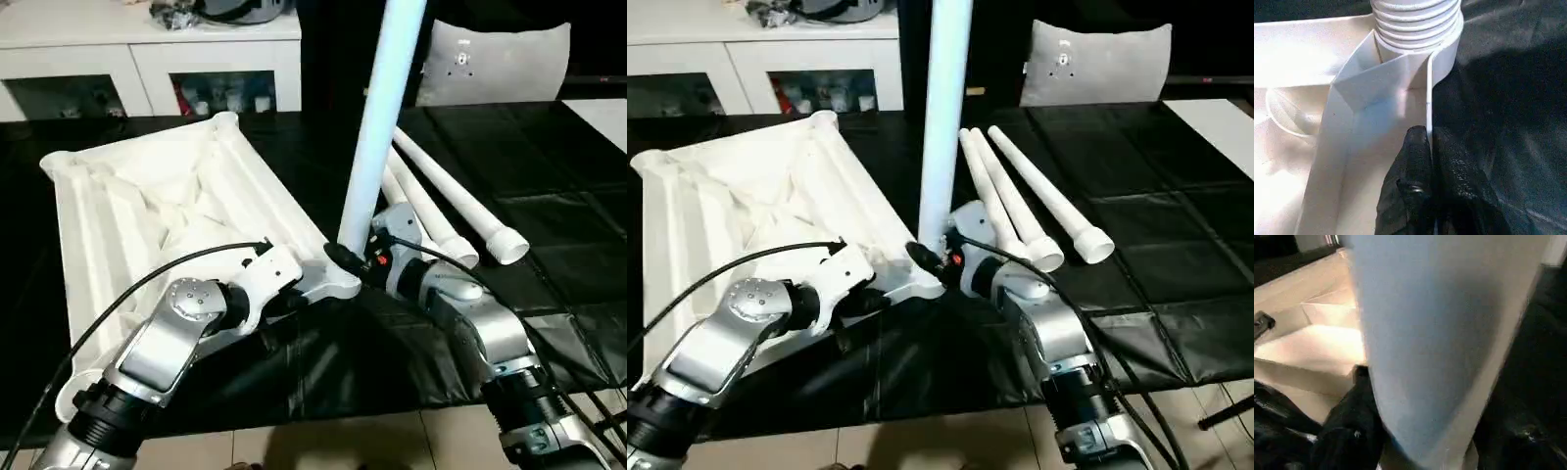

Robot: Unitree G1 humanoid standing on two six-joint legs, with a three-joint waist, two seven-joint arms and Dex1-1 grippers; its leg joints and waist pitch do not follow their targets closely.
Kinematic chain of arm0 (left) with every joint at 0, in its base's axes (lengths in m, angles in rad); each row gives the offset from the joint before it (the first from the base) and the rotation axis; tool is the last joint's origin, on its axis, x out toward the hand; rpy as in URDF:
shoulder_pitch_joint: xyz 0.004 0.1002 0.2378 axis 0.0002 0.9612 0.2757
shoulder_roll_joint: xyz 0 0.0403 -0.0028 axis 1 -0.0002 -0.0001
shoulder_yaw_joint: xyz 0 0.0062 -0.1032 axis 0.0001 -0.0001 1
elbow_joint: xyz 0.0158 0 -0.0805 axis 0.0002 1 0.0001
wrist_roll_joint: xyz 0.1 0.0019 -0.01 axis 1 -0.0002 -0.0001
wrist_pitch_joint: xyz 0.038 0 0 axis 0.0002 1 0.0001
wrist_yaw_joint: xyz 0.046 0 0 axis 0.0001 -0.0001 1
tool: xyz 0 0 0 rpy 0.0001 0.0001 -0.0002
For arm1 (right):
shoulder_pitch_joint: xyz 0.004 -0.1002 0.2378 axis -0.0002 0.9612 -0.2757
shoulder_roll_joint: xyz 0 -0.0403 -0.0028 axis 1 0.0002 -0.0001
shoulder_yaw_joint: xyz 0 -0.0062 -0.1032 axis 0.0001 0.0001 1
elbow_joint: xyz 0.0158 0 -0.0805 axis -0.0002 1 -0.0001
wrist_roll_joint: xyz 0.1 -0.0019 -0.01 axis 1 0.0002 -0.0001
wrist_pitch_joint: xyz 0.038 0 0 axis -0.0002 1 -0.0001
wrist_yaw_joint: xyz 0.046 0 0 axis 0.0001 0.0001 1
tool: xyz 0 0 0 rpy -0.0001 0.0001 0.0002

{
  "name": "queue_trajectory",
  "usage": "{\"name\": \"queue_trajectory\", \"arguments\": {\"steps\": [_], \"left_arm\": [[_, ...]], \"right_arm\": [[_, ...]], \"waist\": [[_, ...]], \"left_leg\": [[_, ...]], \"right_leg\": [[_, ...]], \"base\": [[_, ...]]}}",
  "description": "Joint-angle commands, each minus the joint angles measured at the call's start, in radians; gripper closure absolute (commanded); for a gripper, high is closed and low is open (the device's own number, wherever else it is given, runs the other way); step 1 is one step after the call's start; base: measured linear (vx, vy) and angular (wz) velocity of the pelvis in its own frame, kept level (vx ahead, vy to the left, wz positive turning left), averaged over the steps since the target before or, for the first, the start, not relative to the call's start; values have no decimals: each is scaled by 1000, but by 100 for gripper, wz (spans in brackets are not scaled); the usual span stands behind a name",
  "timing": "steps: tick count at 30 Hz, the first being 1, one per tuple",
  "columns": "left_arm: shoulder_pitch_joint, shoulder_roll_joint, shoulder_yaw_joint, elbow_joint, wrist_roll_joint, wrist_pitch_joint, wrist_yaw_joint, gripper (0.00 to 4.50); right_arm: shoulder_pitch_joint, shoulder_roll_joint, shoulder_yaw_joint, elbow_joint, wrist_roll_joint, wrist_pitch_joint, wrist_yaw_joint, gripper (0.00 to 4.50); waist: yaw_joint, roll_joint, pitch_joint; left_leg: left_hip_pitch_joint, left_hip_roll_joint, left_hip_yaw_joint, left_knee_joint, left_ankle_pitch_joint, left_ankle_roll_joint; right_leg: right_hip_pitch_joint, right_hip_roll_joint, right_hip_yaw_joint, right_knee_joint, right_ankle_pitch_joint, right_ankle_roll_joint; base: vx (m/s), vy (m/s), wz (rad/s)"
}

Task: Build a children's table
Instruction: Insert table leg to table base, then rotate leg to tighten

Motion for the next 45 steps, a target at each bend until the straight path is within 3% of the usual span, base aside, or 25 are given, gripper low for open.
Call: {"name": "queue_trajectory", "arguments": {"steps": [1,6,7,9,10,14,19,24,27,28,30,37,45], "left_arm": [[-46,-9,69,-63,-42,-78,-7,450],[-46,1,56,-6,-46,-136,-31,450],[-47,2,55,0,-44,-143,-32,450],[-51,7,49,30,-43,-171,-41,450],[-53,9,46,45,-44,-188,-48,450],[-64,21,41,89,-51,-244,-85,450],[-76,39,32,126,-52,-275,-129,450],[-91,60,14,172,-44,-321,-167,450],[-100,79,-5,199,-34,-364,-214,450],[-104,91,-19,205,-32,-381,-247,450],[-108,95,-25,214,-32,-396,-267,450],[-123,119,-67,237,-24,-453,-355,450],[-129,127,-84,238,-12,-481,-388,450]], "right_arm": [[51,-17,9,129,-65,40,-28,158],[63,-25,-1,120,-57,-12,-21,125],[66,-26,-2,118,-57,-15,-19,112],[78,-35,-3,104,-57,-39,-8,92],[86,-42,-5,94,-53,-48,3,79],[120,-69,-38,49,-13,-73,62,48],[159,-125,-48,-5,2,-100,123,5],[188,-163,-74,-64,44,-114,186,5],[199,-195,-92,-106,74,-116,238,5],[195,-216,-99,-119,89,-114,269,5],[188,-231,-100,-121,90,-117,288,5],[138,-276,-67,-115,98,-72,391,5],[69,-276,10,-65,56,-83,481,5]], "waist": [[7,9,-53],[13,8,-61],[15,13,-64],[22,10,-69],[24,16,-68],[30,13,-72],[36,16,-70],[43,18,-71],[47,19,-73],[46,14,-73],[48,18,-74],[57,17,-74],[65,17,-70]], "left_leg": [[27,67,-34,-83,-420,-44],[22,65,-29,-76,-351,-20],[23,66,-28,-75,-333,-14],[22,67,-25,-72,-290,-5],[21,65,-24,-71,-270,2],[18,66,-22,-65,-215,33],[21,68,-22,-66,-237,33],[22,68,-23,-64,-236,33],[23,67,-22,-61,-221,49],[21,67,-22,-60,-210,54],[22,68,-22,-58,-198,62],[23,69,-20,-54,-194,69],[27,70,-22,-57,-267,20]], "right_leg": [[11,-72,39,-86,-291,-177],[21,-73,39,-83,-211,-198],[20,-70,38,-82,-185,-203],[25,-70,38,-75,-122,-217],[26,-69,36,-72,-99,-223],[35,-70,33,-66,-14,-240],[36,-71,32,-69,-65,-242],[38,-71,32,-67,-63,-247],[39,-71,31,-67,-49,-248],[41,-72,31,-65,-36,-250],[40,-74,30,-63,-30,-258],[40,-73,28,-59,-36,-275],[32,-76,30,-62,-151,-261]], "base": [[0,0,0],[0,0,0],[0,0,0],[0,0,0],[0,0,0],[0,0,0],[0,0,0],[0,0,0],[0,0,0],[0,0,0],[0,0,0],[0,0,0],[0,0,0]]}}
